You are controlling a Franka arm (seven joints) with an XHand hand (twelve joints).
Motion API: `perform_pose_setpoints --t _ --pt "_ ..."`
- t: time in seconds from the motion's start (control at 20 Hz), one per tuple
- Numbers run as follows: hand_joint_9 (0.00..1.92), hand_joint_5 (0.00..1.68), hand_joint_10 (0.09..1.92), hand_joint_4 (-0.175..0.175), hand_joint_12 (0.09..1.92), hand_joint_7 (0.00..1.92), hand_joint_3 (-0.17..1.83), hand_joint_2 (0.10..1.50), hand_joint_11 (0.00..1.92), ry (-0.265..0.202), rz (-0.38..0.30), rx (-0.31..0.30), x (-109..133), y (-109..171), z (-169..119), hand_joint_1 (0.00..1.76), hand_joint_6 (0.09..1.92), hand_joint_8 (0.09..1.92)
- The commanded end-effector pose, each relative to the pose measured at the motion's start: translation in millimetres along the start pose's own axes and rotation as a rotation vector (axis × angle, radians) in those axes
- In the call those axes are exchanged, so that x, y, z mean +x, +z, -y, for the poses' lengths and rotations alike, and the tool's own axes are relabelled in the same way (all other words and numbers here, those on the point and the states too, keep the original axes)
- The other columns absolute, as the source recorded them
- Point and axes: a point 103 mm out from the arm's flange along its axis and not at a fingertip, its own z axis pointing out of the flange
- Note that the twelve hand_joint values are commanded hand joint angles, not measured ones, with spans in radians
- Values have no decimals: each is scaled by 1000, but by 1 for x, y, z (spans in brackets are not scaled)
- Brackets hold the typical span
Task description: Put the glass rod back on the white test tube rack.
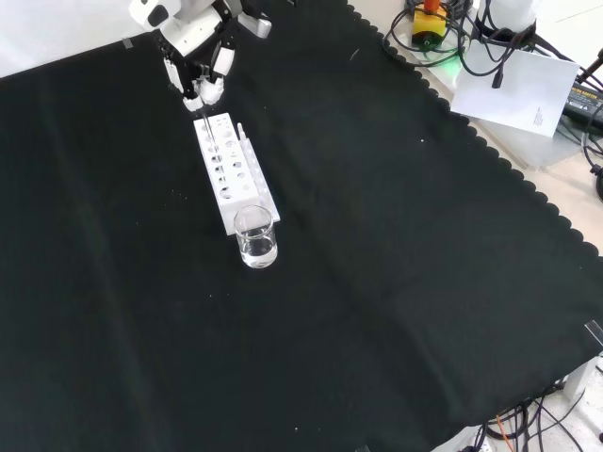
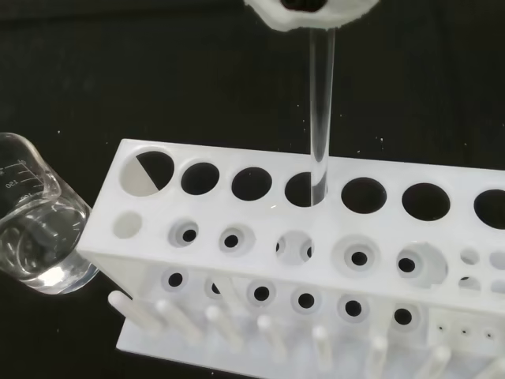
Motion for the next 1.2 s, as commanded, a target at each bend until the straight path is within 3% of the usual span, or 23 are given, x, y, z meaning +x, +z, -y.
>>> perform_pose_setpoints --t 0.05,0.1,0.15,0.25,0.35,0.65,1.2 --pt "1591 1414 789 -175 420 1364 -175 1051 1651 3 -19 19 -3 0 1 1326 87 621" --pt "1601 1374 778 -142 404 1375 -175 1050 1659 3 -11 22 -2 -1 2 1320 149 553" --pt "1610 1293 777 -87 393 1317 -144 1053 1667 1 -6 27 -2 -3 2 1304 355 596" --pt "1609 1009 791 -138 389 1067 -161 978 1670 -1 -1 26 -2 -4 3 1421 697 790" --pt "1614 848 800 -166 462 944 -172 935 1674 -3 2 26 -1 -5 4 1473 871 888" --pt "1670 629 843 -175 774 813 -175 886 1689 -13 16 33 4 -6 5 1520 965 893" --pt "1682 614 856 -175 818 782 -175 886 1693 -3 14 26 -2 -11 9 1524 959 876"
